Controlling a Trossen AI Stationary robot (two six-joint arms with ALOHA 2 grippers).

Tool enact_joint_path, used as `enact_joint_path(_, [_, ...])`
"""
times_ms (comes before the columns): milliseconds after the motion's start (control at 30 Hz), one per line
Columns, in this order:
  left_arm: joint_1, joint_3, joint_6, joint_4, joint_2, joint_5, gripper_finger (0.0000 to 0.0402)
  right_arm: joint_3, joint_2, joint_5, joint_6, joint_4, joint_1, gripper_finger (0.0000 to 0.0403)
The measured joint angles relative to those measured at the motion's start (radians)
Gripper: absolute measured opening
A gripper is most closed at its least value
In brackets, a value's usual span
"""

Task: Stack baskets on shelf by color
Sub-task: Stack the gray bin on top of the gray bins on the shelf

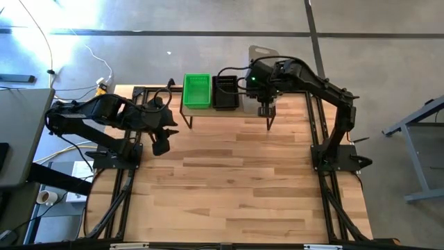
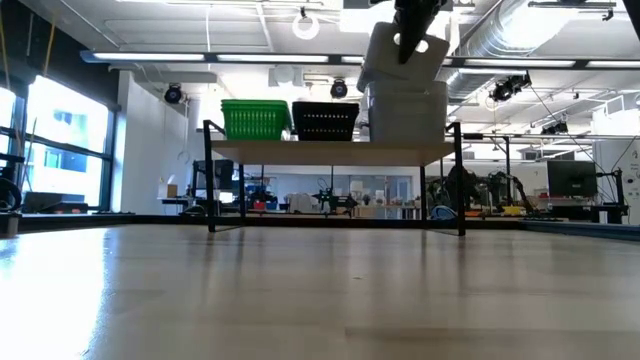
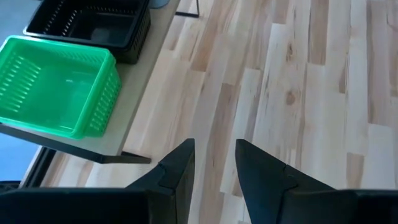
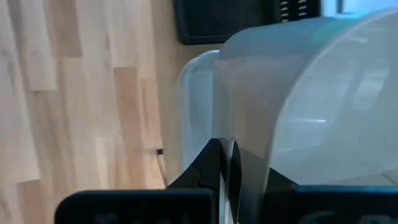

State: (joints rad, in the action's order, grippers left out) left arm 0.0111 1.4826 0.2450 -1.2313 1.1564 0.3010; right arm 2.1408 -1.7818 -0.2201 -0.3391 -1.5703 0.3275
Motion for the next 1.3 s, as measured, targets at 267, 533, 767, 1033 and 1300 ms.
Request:
enact_joint_path(267, [-0.011,0.0,-0.013,-0.007,0.0,-0.004,0.0106,-0.163,0.06,-0.006,0.008,0.004,-0.001,0.0])
enact_joint_path(533, [-0.011,0.0,-0.013,-0.007,0.0,-0.002,0.0106,-0.192,0.07,0.004,0.004,0.003,-0.001,0.0])
enact_joint_path(767, [-0.011,0.0,-0.013,-0.006,0.0,-0.001,0.0106,-0.192,0.07,0.004,0.05,0.004,0.006,0.0])
enact_joint_path(1033, [-0.011,0.0,-0.013,-0.006,0.0,-0.001,0.0106,-0.193,0.069,0.003,0.093,-0.003,0.008,0.0052])
enact_joint_path(1300, [-0.011,0.0,-0.012,-0.006,0.0,-0.002,0.0106,-0.193,0.069,-0.017,0.135,-0.003,0.009,0.0117])
